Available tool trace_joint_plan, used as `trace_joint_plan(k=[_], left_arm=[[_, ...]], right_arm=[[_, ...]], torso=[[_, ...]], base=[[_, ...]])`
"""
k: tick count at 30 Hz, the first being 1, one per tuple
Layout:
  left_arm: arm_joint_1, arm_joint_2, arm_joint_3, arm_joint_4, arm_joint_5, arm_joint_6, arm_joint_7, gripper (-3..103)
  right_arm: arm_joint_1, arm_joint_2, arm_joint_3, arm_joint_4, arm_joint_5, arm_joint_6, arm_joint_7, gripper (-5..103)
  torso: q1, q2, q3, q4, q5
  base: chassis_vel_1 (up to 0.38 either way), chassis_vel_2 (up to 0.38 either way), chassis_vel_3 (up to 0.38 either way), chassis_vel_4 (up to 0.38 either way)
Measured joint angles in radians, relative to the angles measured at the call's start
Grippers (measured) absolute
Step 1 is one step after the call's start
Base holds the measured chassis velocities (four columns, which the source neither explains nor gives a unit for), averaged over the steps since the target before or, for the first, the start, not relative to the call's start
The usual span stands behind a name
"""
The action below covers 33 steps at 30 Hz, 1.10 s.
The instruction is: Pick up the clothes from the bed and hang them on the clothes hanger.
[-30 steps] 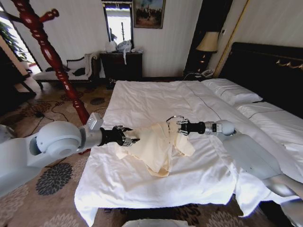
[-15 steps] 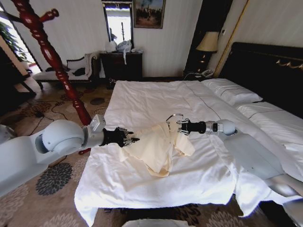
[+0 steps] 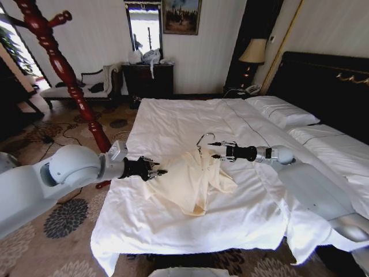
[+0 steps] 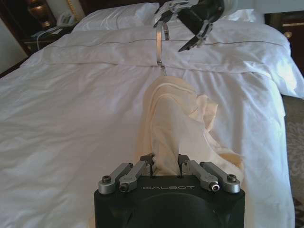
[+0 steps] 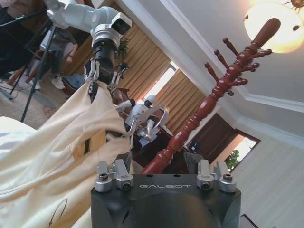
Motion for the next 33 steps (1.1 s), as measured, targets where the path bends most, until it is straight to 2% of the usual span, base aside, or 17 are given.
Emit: trace_joint_plan(k=[1, 2, 3, 4, 5, 7, 9, 11, 13, 15, 18, 21, 23, 25, 26, 30, 33], left_arm=[[0.000, 0.000, 0.000, 0.000, 0.000, 0.000, 0.000, 23], [0.015, 0.000, -0.024, 0.008, 0.005, 0.000, -0.008, 23], [0.032, 0.001, -0.051, 0.015, 0.007, 0.000, -0.014, 23], [0.073, 0.003, -0.111, 0.026, 0.007, -0.001, -0.019, 23], [0.073, 0.003, -0.111, 0.026, 0.007, -0.001, -0.019, 23], [0.149, 0.015, -0.195, 0.034, 0.008, -0.001, -0.025, 23], [0.273, 0.027, -0.262, 0.020, 0.028, -0.001, -0.026, 23], [0.299, 0.027, -0.270, 0.015, 0.035, -0.001, -0.027, 23], [0.405, 0.018, -0.295, -0.007, 0.067, -0.002, -0.052, 23], [0.440, 0.013, -0.301, -0.011, 0.084, -0.002, -0.059, 23], [0.637, -0.028, -0.338, 0.009, 0.213, -0.002, -0.067, 23], [0.694, -0.050, -0.348, 0.029, 0.257, -0.002, -0.067, 23], [0.700, -0.058, -0.352, 0.036, 0.264, -0.002, -0.067, 23], [0.623, -0.070, -0.354, 0.045, 0.231, -0.004, -0.089, 23], [0.623, -0.070, -0.354, 0.045, 0.231, -0.004, -0.089, 23], [0.449, -0.103, -0.366, 0.107, 0.121, -0.007, -0.175, 23], [0.395, -0.111, -0.368, 0.143, 0.099, -0.013, -0.198, 23]], right_arm=[[0.000, 0.000, 0.000, 0.000, 0.000, 0.000, 0.000, 65], [-0.006, -0.006, 0.008, -0.006, 0.003, 0.000, 0.000, 70], [-0.011, -0.010, 0.016, -0.011, 0.005, 0.002, 0.000, 70], [-0.017, -0.019, 0.026, -0.020, 0.010, 0.006, -0.001, 76], [-0.017, -0.019, 0.026, -0.020, 0.010, 0.006, -0.001, 76], [-0.027, -0.032, 0.034, -0.032, 0.019, 0.012, -0.004, 86], [-0.037, -0.043, 0.040, -0.041, 0.021, 0.021, -0.008, 96], [-0.040, -0.044, 0.041, -0.041, 0.021, 0.022, -0.008, 96], [-0.052, -0.045, 0.050, -0.035, 0.021, 0.025, -0.008, 100], [-0.058, -0.045, 0.053, -0.031, 0.021, 0.026, -0.008, 100], [-0.091, -0.053, 0.072, -0.015, 0.018, 0.035, -0.006, 100], [-0.112, -0.060, 0.081, -0.008, 0.016, 0.040, -0.004, 100], [-0.119, -0.062, 0.083, -0.009, 0.013, 0.044, -0.004, 100], [-0.120, -0.056, 0.082, -0.018, 0.003, 0.051, 0.005, 100], [-0.120, -0.056, 0.082, -0.018, 0.003, 0.051, 0.005, 100], [-0.114, -0.049, 0.078, -0.020, -0.005, 0.056, 0.040, 100], [-0.111, -0.047, 0.077, -0.023, -0.006, 0.059, 0.048, 100]], torso=[[0.000, 0.000, 0.000, 0.0000, 0.0000], [0.000, 0.000, 0.000, 0.0000, -0.0001], [0.000, 0.000, 0.000, 0.0000, 0.0000], [0.000, 0.000, 0.000, -0.0002, 0.0000], [0.000, 0.000, 0.000, -0.0002, 0.0000], [0.000, 0.000, 0.000, -0.0002, 0.0001], [0.000, 0.000, 0.000, 0.0002, -0.0001], [0.000, 0.000, 0.000, 0.0003, -0.0002], [0.000, 0.000, 0.000, 0.0001, -0.0001], [0.000, 0.000, 0.000, 0.0001, 0.0000], [0.000, 0.000, 0.000, 0.0003, -0.0002], [0.000, 0.000, 0.000, 0.0003, -0.0006], [0.000, 0.000, 0.000, 0.0000, -0.0002], [0.000, 0.000, 0.000, -0.0001, 0.0000], [0.000, 0.000, 0.000, -0.0001, 0.0000], [0.000, 0.000, 0.000, -0.0003, 0.0001], [0.000, 0.000, 0.000, -0.0002, 0.0000]], base=[[0.000, 0.000, 0.000, 0.000], [0.000, 0.000, 0.000, 0.000], [0.000, 0.000, 0.000, 0.000], [0.000, 0.000, 0.000, 0.000], [0.000, 0.000, 0.000, 0.000], [0.000, 0.000, 0.000, 0.000], [0.000, 0.000, 0.000, 0.000], [0.000, 0.000, 0.000, 0.000], [0.000, 0.000, 0.000, 0.000], [0.000, 0.000, 0.000, 0.000], [0.000, 0.000, 0.000, 0.000], [0.000, 0.000, 0.000, 0.000], [0.000, 0.000, 0.000, 0.000], [0.000, 0.000, 0.000, 0.000], [0.000, 0.000, 0.000, 0.000], [0.000, 0.000, 0.000, 0.000], [0.000, 0.000, 0.000, 0.000]])
